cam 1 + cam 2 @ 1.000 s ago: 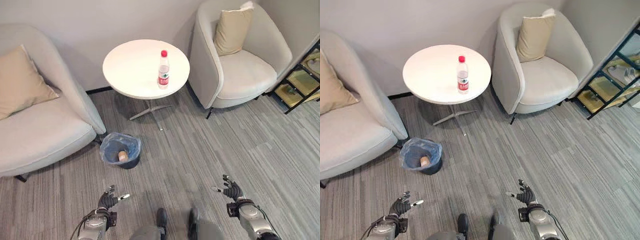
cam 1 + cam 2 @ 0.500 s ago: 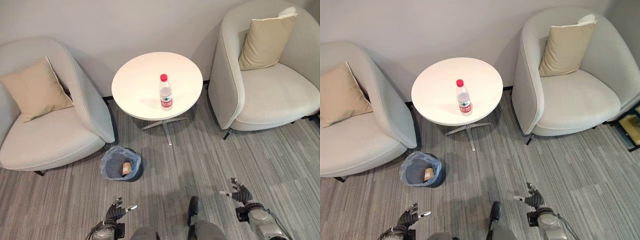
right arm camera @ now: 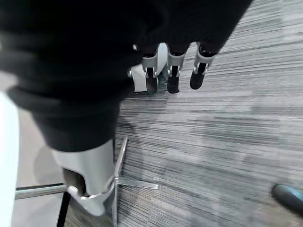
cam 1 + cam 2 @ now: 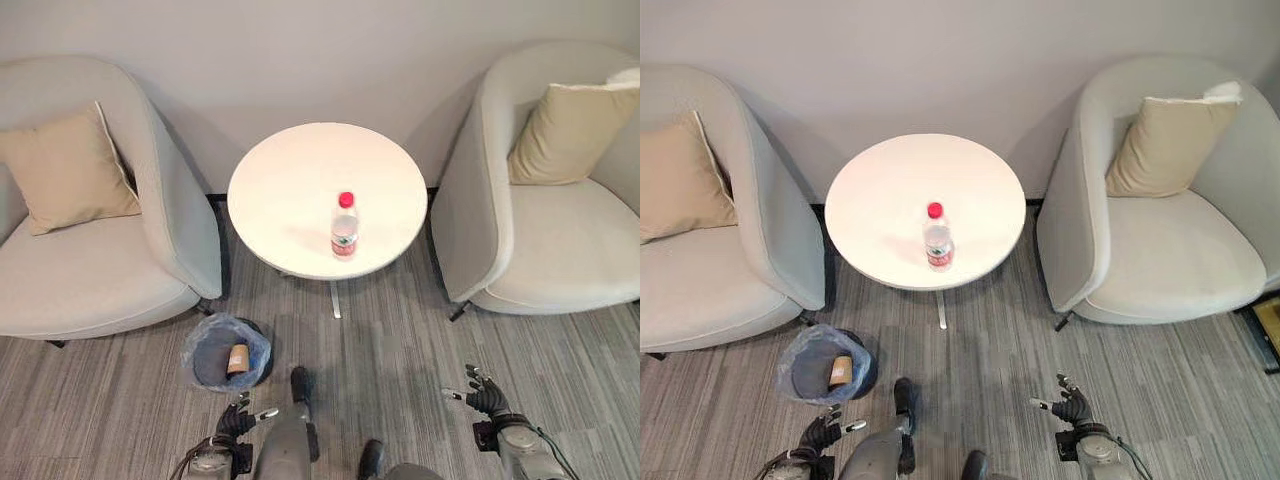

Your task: Gather garbage on tea table into small bin, then transfer packed bag to large trash can.

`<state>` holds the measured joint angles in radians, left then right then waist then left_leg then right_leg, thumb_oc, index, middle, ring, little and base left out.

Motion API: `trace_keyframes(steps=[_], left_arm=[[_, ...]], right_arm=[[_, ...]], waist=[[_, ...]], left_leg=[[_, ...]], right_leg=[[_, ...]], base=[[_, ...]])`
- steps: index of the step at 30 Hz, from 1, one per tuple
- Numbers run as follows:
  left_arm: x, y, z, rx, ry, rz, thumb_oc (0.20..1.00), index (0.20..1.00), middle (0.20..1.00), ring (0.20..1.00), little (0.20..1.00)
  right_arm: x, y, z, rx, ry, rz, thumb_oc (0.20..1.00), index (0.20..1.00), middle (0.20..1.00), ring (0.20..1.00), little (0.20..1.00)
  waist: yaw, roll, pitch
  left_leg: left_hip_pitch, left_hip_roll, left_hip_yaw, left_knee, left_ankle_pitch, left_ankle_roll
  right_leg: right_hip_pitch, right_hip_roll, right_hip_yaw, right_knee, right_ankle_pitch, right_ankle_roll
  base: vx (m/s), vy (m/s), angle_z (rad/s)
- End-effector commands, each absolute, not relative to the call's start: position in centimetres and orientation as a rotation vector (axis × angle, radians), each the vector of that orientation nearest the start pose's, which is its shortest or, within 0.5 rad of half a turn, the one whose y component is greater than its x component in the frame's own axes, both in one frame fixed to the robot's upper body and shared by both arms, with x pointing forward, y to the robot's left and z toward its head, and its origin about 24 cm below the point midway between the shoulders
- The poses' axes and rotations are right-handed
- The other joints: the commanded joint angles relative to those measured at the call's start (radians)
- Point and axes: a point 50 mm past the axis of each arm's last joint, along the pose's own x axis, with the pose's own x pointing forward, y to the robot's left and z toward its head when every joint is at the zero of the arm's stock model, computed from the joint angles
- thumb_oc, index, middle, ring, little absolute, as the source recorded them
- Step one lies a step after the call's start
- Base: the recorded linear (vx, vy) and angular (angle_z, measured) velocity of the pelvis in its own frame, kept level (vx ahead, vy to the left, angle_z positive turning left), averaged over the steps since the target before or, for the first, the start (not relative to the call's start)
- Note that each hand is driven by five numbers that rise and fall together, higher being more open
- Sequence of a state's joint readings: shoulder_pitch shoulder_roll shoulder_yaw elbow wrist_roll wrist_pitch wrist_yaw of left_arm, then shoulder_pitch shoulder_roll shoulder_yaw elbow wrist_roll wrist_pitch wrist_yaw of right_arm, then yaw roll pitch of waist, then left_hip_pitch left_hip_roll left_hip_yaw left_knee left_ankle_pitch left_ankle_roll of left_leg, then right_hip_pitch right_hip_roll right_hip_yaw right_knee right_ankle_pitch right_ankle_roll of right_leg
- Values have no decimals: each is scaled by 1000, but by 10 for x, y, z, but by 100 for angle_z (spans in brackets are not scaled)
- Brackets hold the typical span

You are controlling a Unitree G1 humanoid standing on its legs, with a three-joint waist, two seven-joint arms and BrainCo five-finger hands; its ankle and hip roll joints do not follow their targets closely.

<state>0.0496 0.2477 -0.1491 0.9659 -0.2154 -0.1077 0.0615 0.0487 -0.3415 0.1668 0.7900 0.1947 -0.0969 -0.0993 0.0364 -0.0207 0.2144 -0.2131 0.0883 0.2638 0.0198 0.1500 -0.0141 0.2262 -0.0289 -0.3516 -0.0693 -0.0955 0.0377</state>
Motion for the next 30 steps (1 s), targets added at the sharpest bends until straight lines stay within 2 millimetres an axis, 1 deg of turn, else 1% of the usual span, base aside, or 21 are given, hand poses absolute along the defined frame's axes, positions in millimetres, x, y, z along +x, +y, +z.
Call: trace_keyframes(steps=[1,4,5,6,7,8,9,10,13,15,17,20,21,22,23,25,26,27,28,30], left_arm=[[144,244,-127,190,847,161,1000,1000,1000,1000,1000],[150,253,-122,211,828,179,1000,1000,1000,1000,1000],[151,256,-120,216,823,185,1000,1000,1000,1000,1000],[153,259,-118,224,813,190,1000,1000,1000,1000,1000],[153,259,-118,224,813,190,1000,1000,1000,1000,1000],[153,259,-118,224,812,193,1000,1000,1000,1000,1000],[153,260,-118,224,816,193,1000,1000,1000,1000,1000],[153,260,-118,223,815,193,1000,1000,1000,1000,1000],[148,259,-122,217,840,201,1000,1000,1000,1000,1000],[147,258,-122,219,835,200,1000,1000,1000,1000,1000],[146,258,-123,217,837,199,1000,1000,1000,1000,1000],[141,256,-126,214,857,189,1000,1000,1000,1000,1000],[138,254,-127,214,868,183,1000,1000,1000,1000,1000],[138,254,-127,213,868,183,1000,1000,1000,1000,1000],[137,254,-128,219,876,180,1000,1000,1000,1000,1000],[136,251,-129,224,879,167,1000,1000,1000,1000,1000],[136,251,-129,223,880,166,1000,1000,1000,1000,1000],[137,250,-129,223,876,162,1000,1000,1000,1000,1000],[136,248,-130,226,877,153,1000,1000,1000,1000,1000],[135,247,-130,223,879,150,1000,1000,1000,1000,1000]], right_arm=[[182,-241,-96,-260,658,-113,1000,1000,1000,1000,1000],[189,-234,-94,-239,636,-102,1000,1000,1000,1000,1000],[191,-232,-93,-236,634,-96,1000,1000,1000,1000,1000],[193,-230,-93,-236,630,-89,1000,1000,1000,1000,1000],[193,-230,-93,-236,630,-89,1000,1000,1000,1000,1000],[195,-230,-92,-240,626,-85,1000,1000,1000,1000,1000],[195,-230,-92,-243,629,-83,1000,1000,1000,1000,1000],[195,-230,-92,-243,628,-83,1000,1000,1000,1000,1000],[198,-232,-89,-277,622,-74,1000,1000,1000,1000,1000],[199,-231,-86,-293,604,-54,1000,1000,1000,1000,1000],[199,-232,-85,-312,597,-45,1000,1000,1000,1000,1000],[201,-234,-80,-387,576,-6,1000,1000,1000,1000,1000],[206,-235,-73,-441,540,24,1000,1000,1000,1000,1000],[206,-235,-73,-442,540,24,1000,1000,1000,1000,1000],[209,-234,-68,-480,510,51,1000,1000,1000,1000,1000],[218,-233,-51,-571,425,108,1000,1000,1000,1000,1000],[218,-233,-51,-572,425,108,1000,1000,1000,1000,1000],[220,-234,-45,-600,396,123,1000,1000,1000,1000,1000],[226,-231,-33,-668,335,172,1000,1000,1000,1000,1000],[232,-225,-21,-701,269,212,1000,1000,1000,1000,1000]], waist=[[14,-27,-43],[19,-41,-55],[16,-42,-57],[5,-35,-58],[6,-35,-58],[1,-29,-57],[-4,-26,-59],[-4,-24,-57],[-29,-12,-28],[-36,-23,-22],[-35,-25,-24],[-33,-24,-41],[-31,-21,-49],[-32,-20,-49],[-32,-18,-50],[-30,-12,-58],[-31,-11,-57],[-32,-9,-60],[-32,-4,-65],[-32,1,-68]], left_leg=[[-9,-8,-29,77,-119,-33],[7,-22,-17,89,-160,-10],[21,-26,-15,85,-170,-5],[53,-31,-16,69,-183,3],[53,-31,-16,68,-183,3],[72,-32,-15,58,-190,5],[91,-35,-25,51,-208,1],[82,-30,-17,51,-192,6],[140,-30,-43,42,-207,4],[147,-37,-53,62,-219,2],[155,-37,-57,63,-221,0],[166,-26,-63,58,-218,-10],[176,-19,-70,49,-212,-17],[177,-19,-71,48,-211,-17],[182,-15,-78,40,-205,-23],[195,-8,-87,20,-191,-33],[196,-8,-88,19,-191,-33],[200,-6,-91,13,-186,-36],[206,-2,-93,5,-177,-42],[213,2,-93,-6,-168,-48]], right_leg=[[-90,-91,100,124,-96,70],[-127,-113,122,195,-82,94],[-152,-114,132,212,-69,94],[-201,-111,145,218,-49,88],[-201,-112,146,218,-49,88],[-225,-114,141,210,-37,87],[-236,-118,142,200,-40,92],[-243,-114,138,198,-26,86],[-322,-127,172,162,28,96],[-312,-127,198,157,34,100],[-301,-126,202,153,38,99],[-275,-114,198,132,33,89],[-256,-105,192,123,24,81],[-255,-104,191,122,24,81],[-245,-97,188,120,17,76],[-221,-86,176,108,4,70],[-220,-86,175,107,4,69],[-210,-83,170,100,0,67],[-196,-77,161,87,-6,64],[-182,-72,153,74,-9,63]], base=[[183,189,-6],[168,155,1],[182,131,2],[130,91,-7],[118,59,-18],[130,12,-10],[74,8,-7],[114,-16,8],[109,-61,11],[96,-117,-3],[58,-90,29],[79,-132,20],[70,-130,-5],[57,-139,-2],[31,-107,15],[31,-115,21],[16,-55,12],[7,-70,5],[4,-84,1],[-17,-59,8]])
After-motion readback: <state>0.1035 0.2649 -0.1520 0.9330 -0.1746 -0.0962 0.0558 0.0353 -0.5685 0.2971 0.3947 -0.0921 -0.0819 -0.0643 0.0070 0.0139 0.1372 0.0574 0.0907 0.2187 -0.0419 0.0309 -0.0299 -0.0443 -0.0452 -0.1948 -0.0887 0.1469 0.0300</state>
